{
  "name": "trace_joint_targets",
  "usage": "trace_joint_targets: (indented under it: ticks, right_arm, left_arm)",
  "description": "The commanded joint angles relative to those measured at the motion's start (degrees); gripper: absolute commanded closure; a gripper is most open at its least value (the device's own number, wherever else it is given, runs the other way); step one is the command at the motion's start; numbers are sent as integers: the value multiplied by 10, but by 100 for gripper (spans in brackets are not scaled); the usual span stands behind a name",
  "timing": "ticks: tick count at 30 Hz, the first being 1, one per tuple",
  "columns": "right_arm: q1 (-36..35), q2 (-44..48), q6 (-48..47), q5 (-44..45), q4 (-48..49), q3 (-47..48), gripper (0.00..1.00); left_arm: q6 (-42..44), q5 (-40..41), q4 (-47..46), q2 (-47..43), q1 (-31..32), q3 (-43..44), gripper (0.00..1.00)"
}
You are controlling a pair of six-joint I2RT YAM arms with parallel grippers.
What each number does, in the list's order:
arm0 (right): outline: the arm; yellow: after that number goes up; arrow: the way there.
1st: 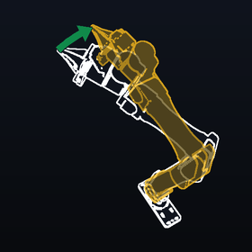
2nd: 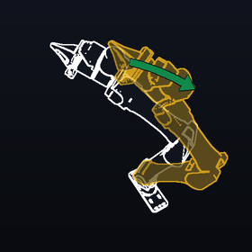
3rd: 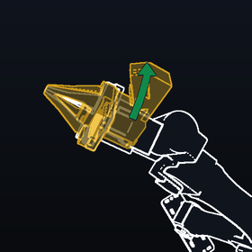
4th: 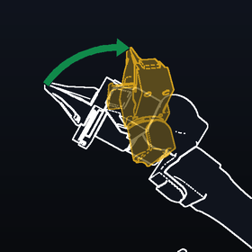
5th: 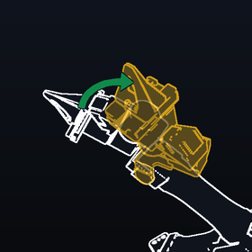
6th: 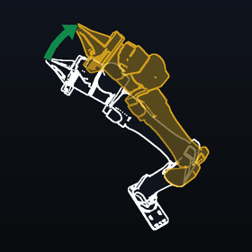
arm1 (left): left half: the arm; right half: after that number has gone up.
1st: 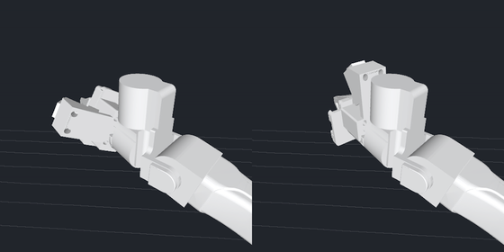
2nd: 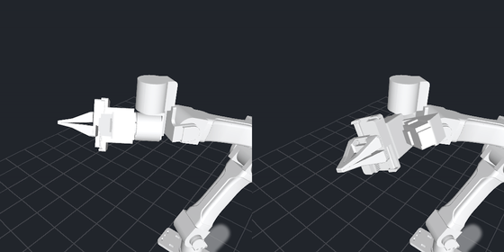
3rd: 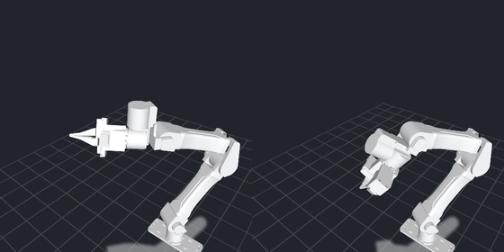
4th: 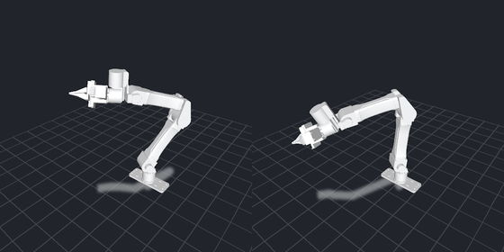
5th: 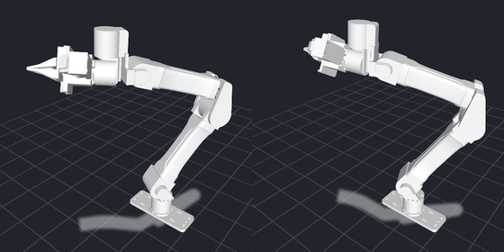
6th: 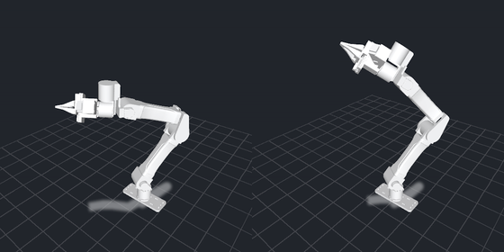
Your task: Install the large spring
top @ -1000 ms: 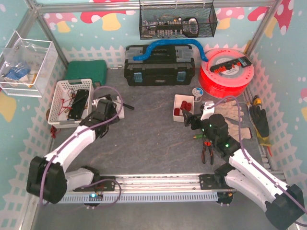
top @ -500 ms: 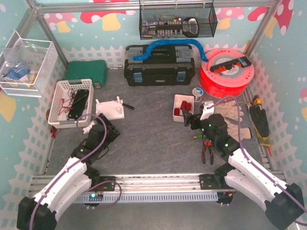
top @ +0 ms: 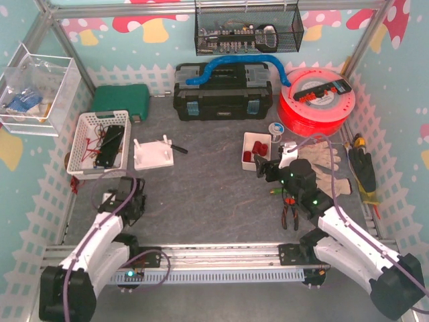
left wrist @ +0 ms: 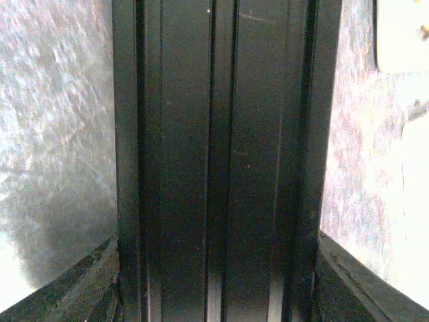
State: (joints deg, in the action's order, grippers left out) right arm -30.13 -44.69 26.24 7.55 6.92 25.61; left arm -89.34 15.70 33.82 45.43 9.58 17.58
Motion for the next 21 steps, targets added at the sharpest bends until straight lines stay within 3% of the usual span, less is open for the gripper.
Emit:
trace_joint_targets:
  ticks: [1,8,12,15,21]
  right_arm:
    - [-5,-6,4,-4,9,-1,3]
    - [-5,-2,4,3,10,-3,3]
    - [-5,-1,4,3,9,-3,3]
    - [-5,2,4,3,9,-3,3]
    - [-5,-2,7,-2,10,-3,3]
  left_arm:
    - [-21,-20,26,44,-41,10,100]
    - [-19,-3,31,18,-63,9,76]
    - [-3,6,35,7,-69,13,57]
    - [28,27,52,-14,-69,35,43]
    - [126,81,95,-57,-69,121,28]
